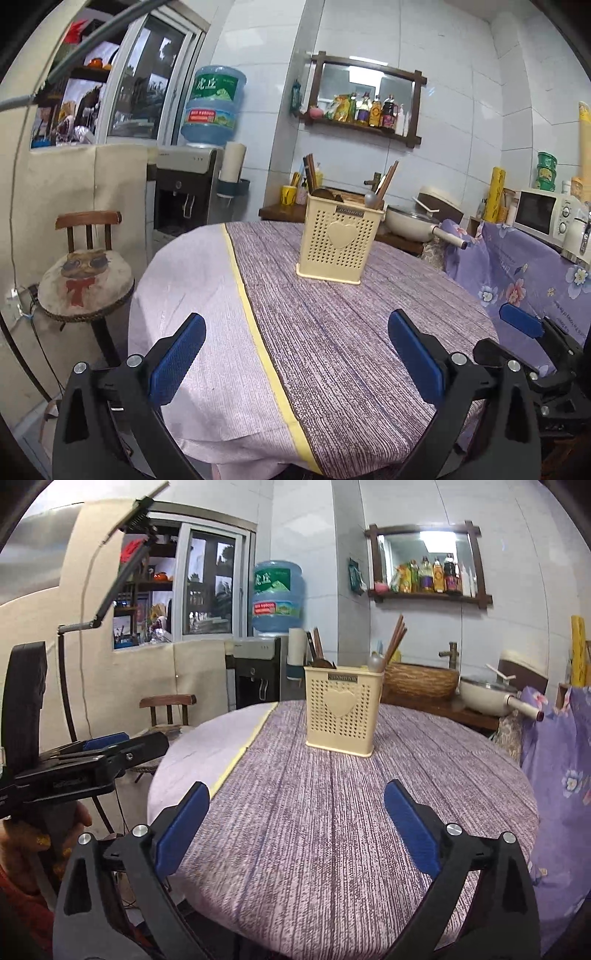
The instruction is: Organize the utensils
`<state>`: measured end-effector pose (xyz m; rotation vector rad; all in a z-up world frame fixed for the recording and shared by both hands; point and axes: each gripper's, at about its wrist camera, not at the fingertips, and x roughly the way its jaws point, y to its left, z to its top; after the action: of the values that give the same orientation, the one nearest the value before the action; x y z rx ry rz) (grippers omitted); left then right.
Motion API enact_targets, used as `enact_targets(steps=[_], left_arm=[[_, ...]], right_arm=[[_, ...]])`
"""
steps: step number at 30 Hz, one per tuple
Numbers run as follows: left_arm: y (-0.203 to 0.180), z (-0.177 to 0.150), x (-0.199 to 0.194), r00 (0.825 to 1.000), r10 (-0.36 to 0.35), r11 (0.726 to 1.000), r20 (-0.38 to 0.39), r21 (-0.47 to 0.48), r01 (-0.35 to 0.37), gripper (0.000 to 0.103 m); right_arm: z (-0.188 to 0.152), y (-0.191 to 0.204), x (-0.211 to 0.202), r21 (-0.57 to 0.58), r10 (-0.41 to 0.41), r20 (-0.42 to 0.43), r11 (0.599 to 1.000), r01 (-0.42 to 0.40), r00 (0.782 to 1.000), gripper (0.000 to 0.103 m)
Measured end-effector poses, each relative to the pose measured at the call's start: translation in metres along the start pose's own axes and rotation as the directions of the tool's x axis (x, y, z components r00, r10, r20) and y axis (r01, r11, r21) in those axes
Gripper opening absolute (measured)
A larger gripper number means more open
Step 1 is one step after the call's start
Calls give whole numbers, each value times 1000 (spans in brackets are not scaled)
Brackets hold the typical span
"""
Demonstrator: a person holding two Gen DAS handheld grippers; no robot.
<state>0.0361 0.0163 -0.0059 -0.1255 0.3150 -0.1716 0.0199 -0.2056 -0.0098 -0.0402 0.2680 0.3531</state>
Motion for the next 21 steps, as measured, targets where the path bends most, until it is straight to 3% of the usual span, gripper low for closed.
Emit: enact_targets(steps=[21], left_arm=[[-7, 2, -21, 999, -13, 1000, 48, 16, 12, 98]], right_arm=[[7, -10, -30, 60, 5, 63, 998, -9, 998, 97]])
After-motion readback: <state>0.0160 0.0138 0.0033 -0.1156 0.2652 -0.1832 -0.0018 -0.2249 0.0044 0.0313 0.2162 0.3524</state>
